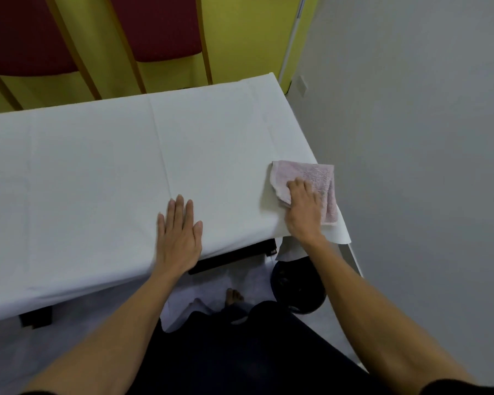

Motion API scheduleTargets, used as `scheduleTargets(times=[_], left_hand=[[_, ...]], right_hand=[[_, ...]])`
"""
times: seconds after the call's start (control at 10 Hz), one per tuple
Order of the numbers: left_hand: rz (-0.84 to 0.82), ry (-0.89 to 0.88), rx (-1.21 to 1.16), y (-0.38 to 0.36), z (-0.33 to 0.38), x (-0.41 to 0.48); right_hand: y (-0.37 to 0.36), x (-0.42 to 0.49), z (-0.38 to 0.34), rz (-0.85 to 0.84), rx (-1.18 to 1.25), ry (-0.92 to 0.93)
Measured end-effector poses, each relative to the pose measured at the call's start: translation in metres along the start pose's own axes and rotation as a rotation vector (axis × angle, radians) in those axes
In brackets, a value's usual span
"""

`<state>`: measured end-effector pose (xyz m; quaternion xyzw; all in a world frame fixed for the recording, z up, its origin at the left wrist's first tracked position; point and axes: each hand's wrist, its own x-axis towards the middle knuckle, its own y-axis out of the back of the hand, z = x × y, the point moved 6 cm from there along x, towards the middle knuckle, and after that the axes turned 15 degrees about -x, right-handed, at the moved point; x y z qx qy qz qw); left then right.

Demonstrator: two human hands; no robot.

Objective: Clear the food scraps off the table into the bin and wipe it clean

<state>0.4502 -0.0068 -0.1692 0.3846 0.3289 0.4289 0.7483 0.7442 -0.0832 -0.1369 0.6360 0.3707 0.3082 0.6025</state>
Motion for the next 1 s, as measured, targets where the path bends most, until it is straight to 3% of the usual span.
scheduleTargets(times=[0.1,0.2,0.4,0.5,0.6,0.7,0.9,1.0], left_hand=[[-0.021,0.014,-0.007,-0.001,-0.001,0.000],[-0.026,0.009,-0.002,0.000,-0.001,0.000],[-0.055,-0.040,-0.021,0.007,-0.007,-0.005],[-0.066,-0.014,0.000,0.012,-0.014,-0.018],[-0.063,0.043,-0.014,0.012,-0.014,-0.027],[-0.074,0.078,-0.032,0.011,-0.012,-0.028],[-0.104,0.127,-0.060,0.020,-0.002,-0.018],[-0.031,0.108,-0.085,0.046,0.014,0.003]], right_hand=[[-0.006,-0.023,-0.050,-0.065,-0.050,0.023],[-0.011,-0.056,-0.107,-0.024,-0.020,0.238],[-0.006,-0.049,-0.093,-0.037,-0.073,0.507],[-0.003,-0.030,-0.055,-0.106,-0.152,0.332],[-0.001,-0.030,-0.060,-0.113,-0.211,0.210],[-0.007,-0.041,-0.080,-0.154,-0.233,0.172],[-0.005,-0.036,-0.085,-0.396,-0.215,0.161],[0.016,-0.021,-0.100,-0.483,-0.183,0.211]])
